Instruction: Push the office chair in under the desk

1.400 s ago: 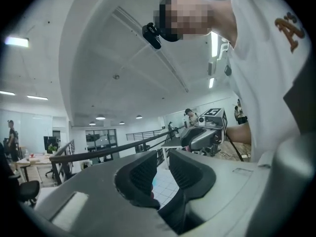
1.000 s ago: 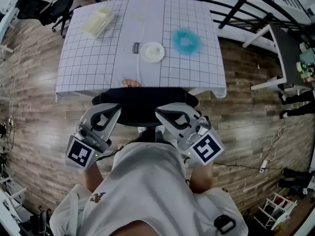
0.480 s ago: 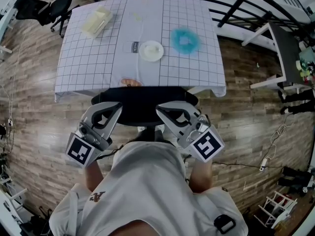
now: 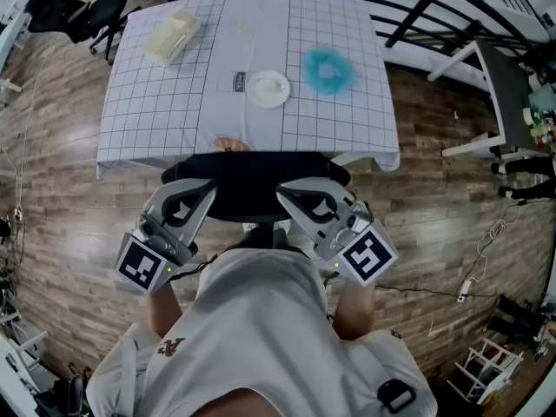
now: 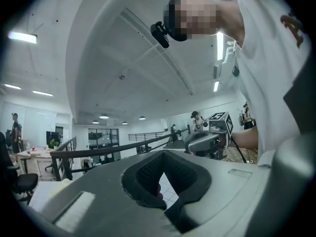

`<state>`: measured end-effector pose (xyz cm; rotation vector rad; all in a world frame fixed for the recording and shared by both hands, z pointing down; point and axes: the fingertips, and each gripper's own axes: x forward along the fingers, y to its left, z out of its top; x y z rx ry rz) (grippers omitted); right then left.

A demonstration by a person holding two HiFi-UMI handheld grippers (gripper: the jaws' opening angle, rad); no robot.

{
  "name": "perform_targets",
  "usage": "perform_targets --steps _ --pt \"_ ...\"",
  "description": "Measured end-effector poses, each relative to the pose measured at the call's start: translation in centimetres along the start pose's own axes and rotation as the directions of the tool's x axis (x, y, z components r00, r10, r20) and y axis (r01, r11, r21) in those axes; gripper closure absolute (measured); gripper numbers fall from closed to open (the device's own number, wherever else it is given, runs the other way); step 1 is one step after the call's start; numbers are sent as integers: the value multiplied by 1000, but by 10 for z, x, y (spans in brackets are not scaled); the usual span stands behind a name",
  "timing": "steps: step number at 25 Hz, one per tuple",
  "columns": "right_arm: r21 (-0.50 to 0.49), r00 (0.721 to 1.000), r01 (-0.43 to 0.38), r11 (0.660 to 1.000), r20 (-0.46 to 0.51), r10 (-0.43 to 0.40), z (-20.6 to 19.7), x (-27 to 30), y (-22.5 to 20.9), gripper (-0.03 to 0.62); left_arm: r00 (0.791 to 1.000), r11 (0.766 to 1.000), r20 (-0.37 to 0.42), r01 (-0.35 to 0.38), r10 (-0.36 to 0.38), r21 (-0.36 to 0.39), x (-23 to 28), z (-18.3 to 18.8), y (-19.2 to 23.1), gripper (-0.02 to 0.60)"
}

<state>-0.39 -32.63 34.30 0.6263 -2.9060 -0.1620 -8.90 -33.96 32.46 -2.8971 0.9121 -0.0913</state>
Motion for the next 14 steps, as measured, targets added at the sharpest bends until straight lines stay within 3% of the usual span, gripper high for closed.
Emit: perform_targets --steps 14 --pt "12 1000 8 1000 -6 -8 -3 -1 2 591 1000 1000 -2 7 -7 5 -2 -2 -3 578"
